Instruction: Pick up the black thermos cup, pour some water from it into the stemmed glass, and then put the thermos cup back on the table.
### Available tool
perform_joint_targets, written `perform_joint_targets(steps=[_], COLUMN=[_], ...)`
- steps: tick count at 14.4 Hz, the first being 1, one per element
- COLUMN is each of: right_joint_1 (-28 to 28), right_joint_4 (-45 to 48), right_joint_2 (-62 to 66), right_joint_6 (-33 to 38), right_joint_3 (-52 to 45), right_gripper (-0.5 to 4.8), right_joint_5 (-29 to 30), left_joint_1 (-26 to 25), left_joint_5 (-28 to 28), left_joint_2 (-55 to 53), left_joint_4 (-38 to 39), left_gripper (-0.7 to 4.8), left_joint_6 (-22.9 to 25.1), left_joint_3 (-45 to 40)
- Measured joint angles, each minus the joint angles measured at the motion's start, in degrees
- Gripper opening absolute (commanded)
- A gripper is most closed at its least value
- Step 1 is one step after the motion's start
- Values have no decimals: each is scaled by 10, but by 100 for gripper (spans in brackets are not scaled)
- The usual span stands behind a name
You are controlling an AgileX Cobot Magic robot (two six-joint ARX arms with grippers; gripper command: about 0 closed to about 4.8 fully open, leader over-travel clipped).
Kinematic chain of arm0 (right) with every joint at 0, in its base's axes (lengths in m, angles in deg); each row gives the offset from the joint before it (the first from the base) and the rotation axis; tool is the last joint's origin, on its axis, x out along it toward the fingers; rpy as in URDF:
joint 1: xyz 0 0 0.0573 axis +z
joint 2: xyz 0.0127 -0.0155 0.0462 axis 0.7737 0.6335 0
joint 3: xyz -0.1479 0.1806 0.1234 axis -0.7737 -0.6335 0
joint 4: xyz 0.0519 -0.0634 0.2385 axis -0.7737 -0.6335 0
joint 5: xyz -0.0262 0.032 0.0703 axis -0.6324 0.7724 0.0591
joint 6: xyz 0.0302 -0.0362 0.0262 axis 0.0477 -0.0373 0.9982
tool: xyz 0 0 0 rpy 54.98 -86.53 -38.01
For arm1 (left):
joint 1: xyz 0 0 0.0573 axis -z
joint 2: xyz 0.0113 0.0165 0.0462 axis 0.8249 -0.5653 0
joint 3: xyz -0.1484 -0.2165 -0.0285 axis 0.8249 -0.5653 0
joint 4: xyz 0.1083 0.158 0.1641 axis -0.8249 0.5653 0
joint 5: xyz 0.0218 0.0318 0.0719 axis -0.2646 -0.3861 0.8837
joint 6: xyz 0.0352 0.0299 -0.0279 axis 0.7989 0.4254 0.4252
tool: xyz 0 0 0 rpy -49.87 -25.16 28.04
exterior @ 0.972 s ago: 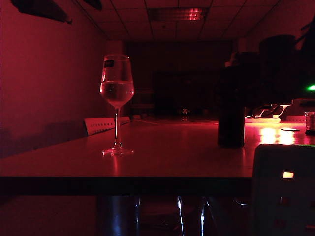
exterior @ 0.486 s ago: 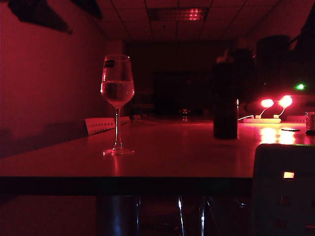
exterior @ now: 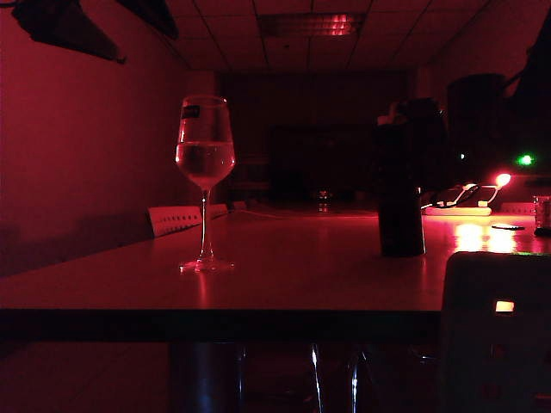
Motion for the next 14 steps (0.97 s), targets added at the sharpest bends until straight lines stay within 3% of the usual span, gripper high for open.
perform_joint_targets(steps=[2, 5, 6, 7, 14], right_joint_1=[0, -1, -1, -1, 0], right_joint_4=[1, 2, 2, 2, 5], right_joint_2=[0, 1, 1, 1, -23], right_joint_6=[15, 25, 25, 25, 25], right_joint_3=[0, 0, 0, 0, -23], right_gripper=[268, 271, 308, 479, 479], right_joint_5=[0, -5, -5, -5, -36], left_joint_1=[0, 0, 0, 0, 0], left_joint_5=[0, 0, 0, 0, 0], left_joint_2=[0, 0, 0, 0, 15], left_joint_4=[0, 0, 0, 0, 2], left_gripper=[479, 479, 479, 479, 479], left_joint_6=[0, 0, 0, 0, 0], left_joint_3=[0, 0, 0, 0, 0])
